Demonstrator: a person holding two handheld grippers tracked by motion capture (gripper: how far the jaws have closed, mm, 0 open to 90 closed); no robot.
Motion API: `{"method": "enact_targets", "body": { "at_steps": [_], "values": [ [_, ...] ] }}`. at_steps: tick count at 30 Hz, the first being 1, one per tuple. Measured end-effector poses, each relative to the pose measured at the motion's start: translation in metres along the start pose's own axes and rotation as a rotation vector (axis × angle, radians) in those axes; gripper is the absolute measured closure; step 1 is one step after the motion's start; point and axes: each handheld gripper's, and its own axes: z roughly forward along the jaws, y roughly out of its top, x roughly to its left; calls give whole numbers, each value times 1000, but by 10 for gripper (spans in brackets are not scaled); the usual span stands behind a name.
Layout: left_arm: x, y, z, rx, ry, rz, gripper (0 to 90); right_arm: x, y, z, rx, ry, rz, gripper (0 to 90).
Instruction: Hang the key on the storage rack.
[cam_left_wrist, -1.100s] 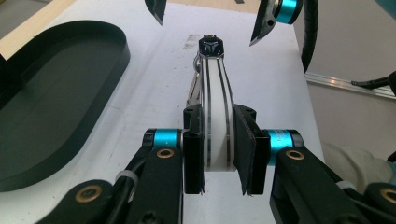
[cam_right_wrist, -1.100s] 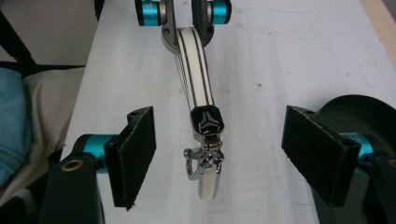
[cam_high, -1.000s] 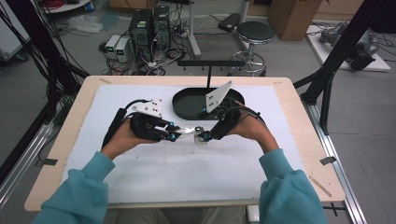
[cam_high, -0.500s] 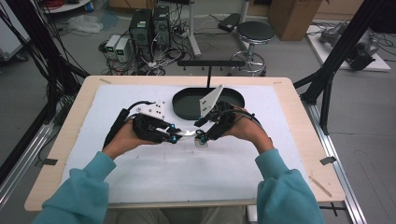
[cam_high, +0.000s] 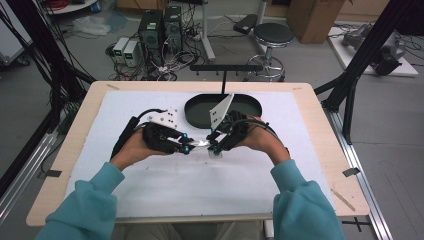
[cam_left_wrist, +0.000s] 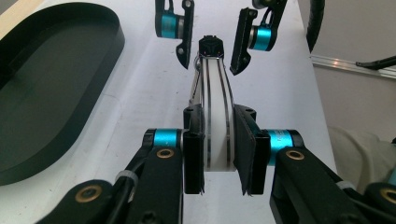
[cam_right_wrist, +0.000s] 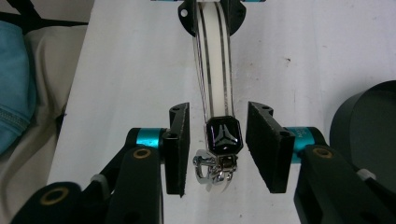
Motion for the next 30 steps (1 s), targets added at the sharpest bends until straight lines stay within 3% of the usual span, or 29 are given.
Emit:
{"method": "enact_targets", "body": {
  "at_steps": [9, 13, 17, 23, 27, 30],
  "values": [
    [-1, 0, 2, 11, 2, 3, 744, 0, 3, 5, 16, 12, -7, 643],
    [-1, 0, 3, 20, -3, 14, 743, 1, 3, 5, 26, 14, -13, 730],
    [-2, 0, 6, 15, -5, 6, 743, 1, 4, 7, 43, 22, -20, 743],
    [1, -1, 4, 6, -10, 23, 740, 0, 3, 4, 32, 19, -12, 748],
    [3, -3, 4, -27, -17, 78, 717, 1, 2, 2, 31, 20, -5, 750],
    [5, -3, 3, -75, 8, 133, 540, 2, 2, 2, 28, 20, 11, 750]
  ]
}}
